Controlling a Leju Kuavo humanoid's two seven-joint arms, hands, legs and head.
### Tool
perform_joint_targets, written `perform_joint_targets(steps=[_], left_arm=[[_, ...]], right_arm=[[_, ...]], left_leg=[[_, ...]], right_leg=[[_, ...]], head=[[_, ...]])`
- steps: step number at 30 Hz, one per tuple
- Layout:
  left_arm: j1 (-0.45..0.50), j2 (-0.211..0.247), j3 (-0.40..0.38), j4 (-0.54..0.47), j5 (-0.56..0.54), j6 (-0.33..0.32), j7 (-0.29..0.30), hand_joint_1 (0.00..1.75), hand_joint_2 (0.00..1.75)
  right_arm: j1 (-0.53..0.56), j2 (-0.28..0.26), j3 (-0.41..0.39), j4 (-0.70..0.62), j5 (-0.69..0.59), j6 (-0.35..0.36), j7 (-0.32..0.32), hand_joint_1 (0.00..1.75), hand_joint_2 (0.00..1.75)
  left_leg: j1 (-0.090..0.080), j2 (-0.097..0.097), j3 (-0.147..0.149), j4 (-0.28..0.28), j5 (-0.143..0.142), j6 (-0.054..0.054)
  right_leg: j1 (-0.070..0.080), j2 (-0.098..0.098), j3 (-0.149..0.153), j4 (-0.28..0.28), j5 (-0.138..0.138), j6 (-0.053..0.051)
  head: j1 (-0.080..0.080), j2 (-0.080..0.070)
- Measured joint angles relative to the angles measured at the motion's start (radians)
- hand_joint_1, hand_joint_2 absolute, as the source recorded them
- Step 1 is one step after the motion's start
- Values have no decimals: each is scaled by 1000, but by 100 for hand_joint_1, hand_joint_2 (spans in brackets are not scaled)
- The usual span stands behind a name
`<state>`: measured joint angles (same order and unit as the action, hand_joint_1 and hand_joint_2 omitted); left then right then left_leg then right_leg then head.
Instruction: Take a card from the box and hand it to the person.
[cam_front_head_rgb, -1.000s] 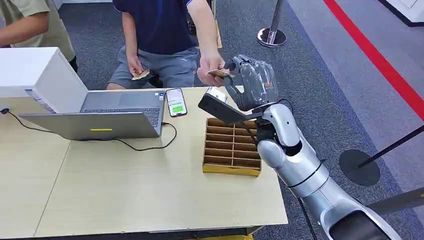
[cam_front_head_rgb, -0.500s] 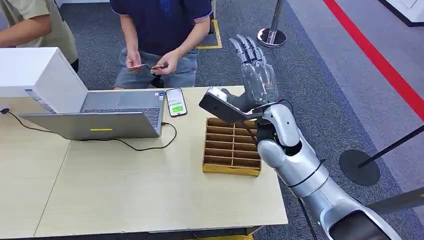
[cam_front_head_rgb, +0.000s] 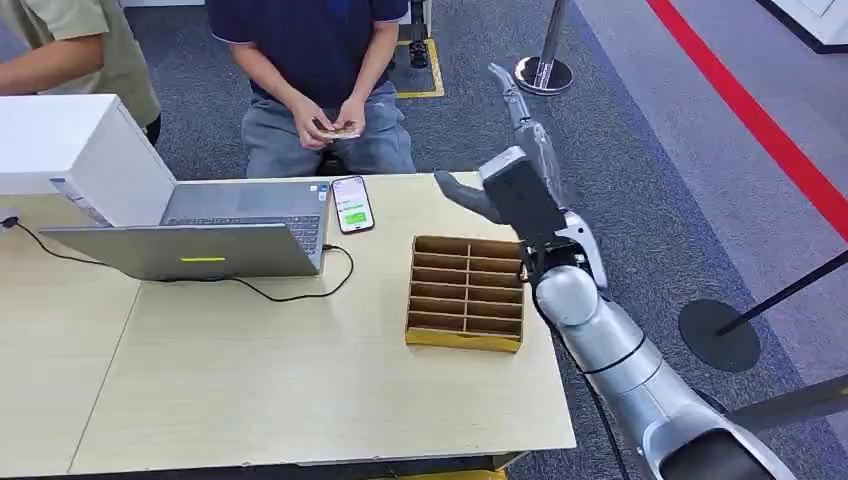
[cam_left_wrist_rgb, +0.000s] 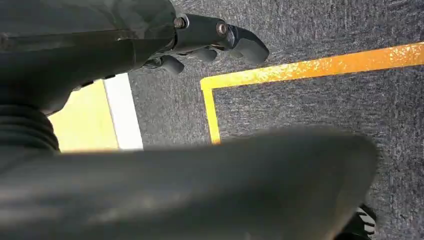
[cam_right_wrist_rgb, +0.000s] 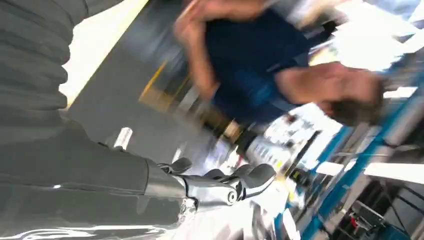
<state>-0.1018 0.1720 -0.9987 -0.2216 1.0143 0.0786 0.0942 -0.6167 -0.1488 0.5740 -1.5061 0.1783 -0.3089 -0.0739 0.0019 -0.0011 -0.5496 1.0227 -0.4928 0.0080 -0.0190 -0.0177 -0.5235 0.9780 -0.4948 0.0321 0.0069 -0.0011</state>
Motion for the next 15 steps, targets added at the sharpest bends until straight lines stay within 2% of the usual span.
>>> perform_joint_targets(steps=[3, 5, 9, 15], left_arm=[[1, 1, 0, 0, 0, 0, 0, 0, 0], [1, 3, 0, 0, -1, 0, 1, 0, 0], [2, 3, 0, 0, -1, 0, 1, 0, 0], [2, 3, 0, 0, -1, 0, 1, 0, 0]], right_arm=[[34, -2, -65, -14, -347, 62, -158, 0, 175], [57, -8, -113, -32, -483, 88, -209, 0, 175], [91, -25, -187, -60, -547, 107, -227, 0, 175], [134, -53, -265, -94, -578, 87, -233, 0, 175]], left_leg=[[0, 0, 0, 0, 0, 0], [0, 0, 0, 1, 0, 0], [0, 0, 0, 1, 0, 0], [0, 0, 1, 1, 0, 0]], right_leg=[[0, 0, 0, 0, 0, 0], [0, 0, 0, 0, 0, 0], [0, 0, 0, 0, 0, 0], [0, 0, 0, 0, 0, 0]], head=[[0, 0], [0, 0], [0, 0], [0, 0]])
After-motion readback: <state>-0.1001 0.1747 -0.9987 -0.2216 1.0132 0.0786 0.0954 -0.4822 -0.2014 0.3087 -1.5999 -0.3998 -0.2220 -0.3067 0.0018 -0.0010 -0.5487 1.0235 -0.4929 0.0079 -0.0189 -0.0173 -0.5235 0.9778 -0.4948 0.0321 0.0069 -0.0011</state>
